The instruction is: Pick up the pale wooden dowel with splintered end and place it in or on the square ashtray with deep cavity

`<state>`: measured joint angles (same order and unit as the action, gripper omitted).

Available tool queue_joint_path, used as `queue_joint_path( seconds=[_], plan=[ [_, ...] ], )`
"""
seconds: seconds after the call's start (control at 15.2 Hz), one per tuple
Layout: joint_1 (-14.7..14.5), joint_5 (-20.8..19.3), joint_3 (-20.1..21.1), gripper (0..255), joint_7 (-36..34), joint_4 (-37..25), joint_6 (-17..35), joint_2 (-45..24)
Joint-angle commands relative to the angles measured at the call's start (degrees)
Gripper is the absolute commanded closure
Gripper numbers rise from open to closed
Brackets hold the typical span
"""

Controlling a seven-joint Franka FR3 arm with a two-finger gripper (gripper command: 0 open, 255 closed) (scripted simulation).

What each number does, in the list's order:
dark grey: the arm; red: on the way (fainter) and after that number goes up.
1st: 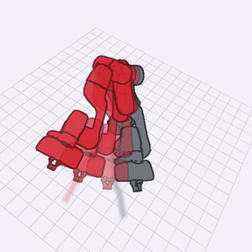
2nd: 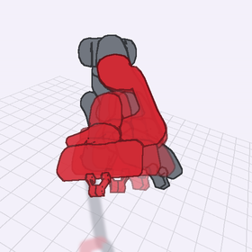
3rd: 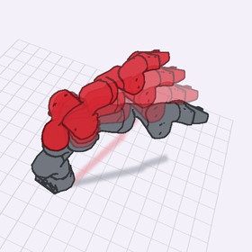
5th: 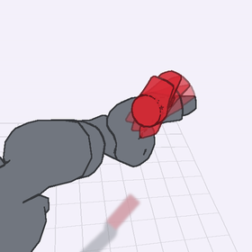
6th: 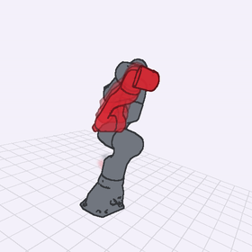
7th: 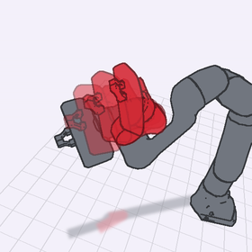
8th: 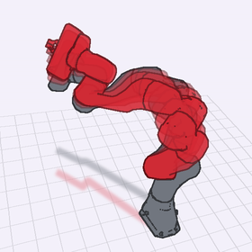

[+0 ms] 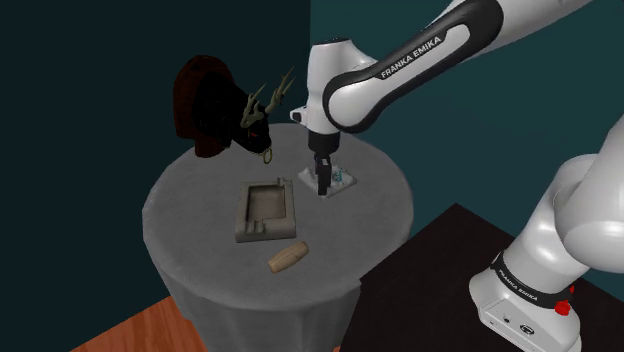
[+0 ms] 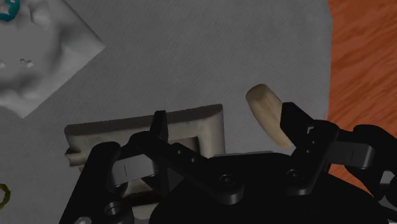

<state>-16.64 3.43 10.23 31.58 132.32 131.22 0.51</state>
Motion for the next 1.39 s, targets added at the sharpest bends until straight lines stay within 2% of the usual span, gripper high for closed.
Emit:
queue_joint_path(
  seconds=[0.0, 0.79, 1.32],
  plan=[
    [-0.8, -0.3, 0.8, 0, 1.9, -0.6, 1.7, -2.7],
    [-7.4, -6.1, 5.8, 0, 8.4, -7.5, 10.3, -21.5],
    [-8.9, -8.1, 4.9, 0, 7.6, -7.8, 15.1, -26.9]
  ],
)
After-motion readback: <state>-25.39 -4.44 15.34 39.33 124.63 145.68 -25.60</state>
